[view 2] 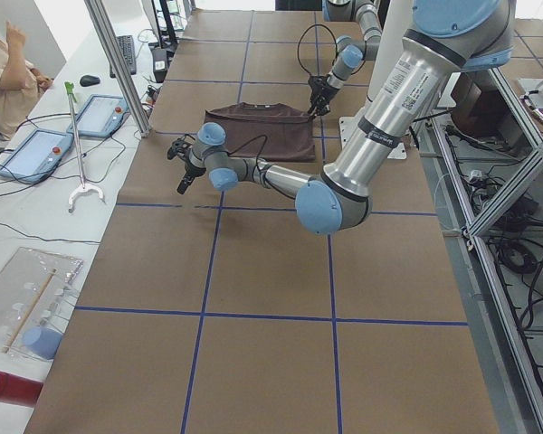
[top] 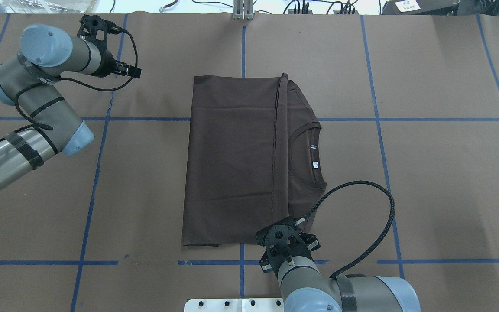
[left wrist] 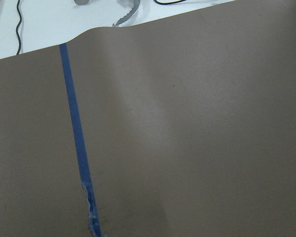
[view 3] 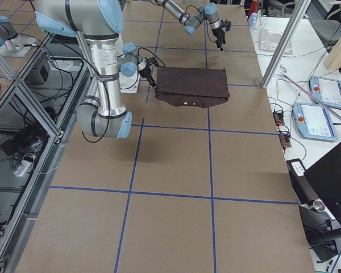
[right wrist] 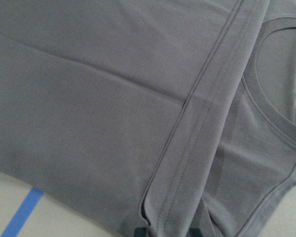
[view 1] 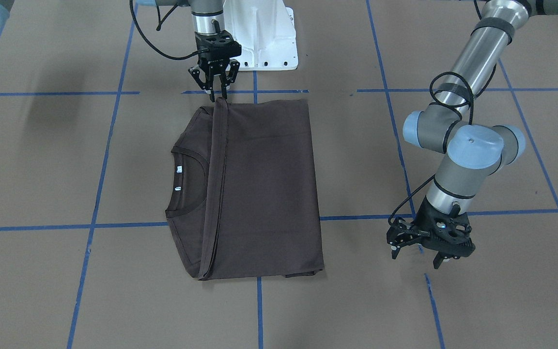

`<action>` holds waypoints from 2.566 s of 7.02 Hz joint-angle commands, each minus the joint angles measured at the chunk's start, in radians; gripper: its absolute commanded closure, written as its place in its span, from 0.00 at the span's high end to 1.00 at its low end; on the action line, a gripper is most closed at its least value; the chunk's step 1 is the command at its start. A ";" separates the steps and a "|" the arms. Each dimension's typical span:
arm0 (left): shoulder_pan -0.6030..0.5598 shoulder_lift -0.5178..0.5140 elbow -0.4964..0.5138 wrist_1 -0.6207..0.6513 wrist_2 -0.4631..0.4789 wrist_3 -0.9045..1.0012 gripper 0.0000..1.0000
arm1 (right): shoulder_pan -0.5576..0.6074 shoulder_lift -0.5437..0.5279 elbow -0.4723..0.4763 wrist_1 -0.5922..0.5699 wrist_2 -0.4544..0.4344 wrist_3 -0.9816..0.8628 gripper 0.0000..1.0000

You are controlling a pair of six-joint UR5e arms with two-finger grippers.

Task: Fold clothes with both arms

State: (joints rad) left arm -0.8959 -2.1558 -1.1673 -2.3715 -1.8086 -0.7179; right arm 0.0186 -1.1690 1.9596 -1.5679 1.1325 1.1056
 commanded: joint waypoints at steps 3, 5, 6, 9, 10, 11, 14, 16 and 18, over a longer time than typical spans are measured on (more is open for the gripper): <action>0.000 0.008 -0.006 0.000 0.000 0.000 1.00 | 0.000 0.031 -0.011 0.002 -0.005 -0.004 0.00; 0.000 0.008 -0.006 0.000 0.000 0.000 1.00 | 0.000 0.031 -0.030 0.003 -0.003 0.005 0.00; 0.000 0.008 -0.006 0.000 0.000 0.000 1.00 | 0.003 0.032 -0.024 0.005 -0.003 0.013 0.00; 0.011 0.008 -0.008 0.000 0.000 -0.026 1.00 | 0.024 -0.036 0.059 0.002 -0.003 0.116 0.00; 0.011 0.008 -0.008 0.000 0.000 -0.025 1.00 | 0.020 -0.070 0.068 0.002 -0.002 0.217 0.00; 0.011 0.010 -0.006 0.000 0.000 -0.023 1.00 | -0.003 -0.093 0.070 0.002 -0.005 0.317 0.00; 0.011 0.010 -0.006 0.000 0.000 -0.025 1.00 | -0.060 -0.129 0.079 0.003 -0.049 0.511 0.00; 0.011 0.010 -0.009 -0.002 0.000 -0.026 1.00 | -0.057 -0.132 0.125 0.003 -0.033 0.496 1.00; 0.020 0.023 -0.070 0.003 -0.005 -0.079 1.00 | -0.039 -0.176 0.229 0.102 0.002 0.494 1.00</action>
State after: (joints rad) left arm -0.8824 -2.1423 -1.1987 -2.3712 -1.8111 -0.7586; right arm -0.0326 -1.3140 2.1320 -1.5390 1.1142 1.6012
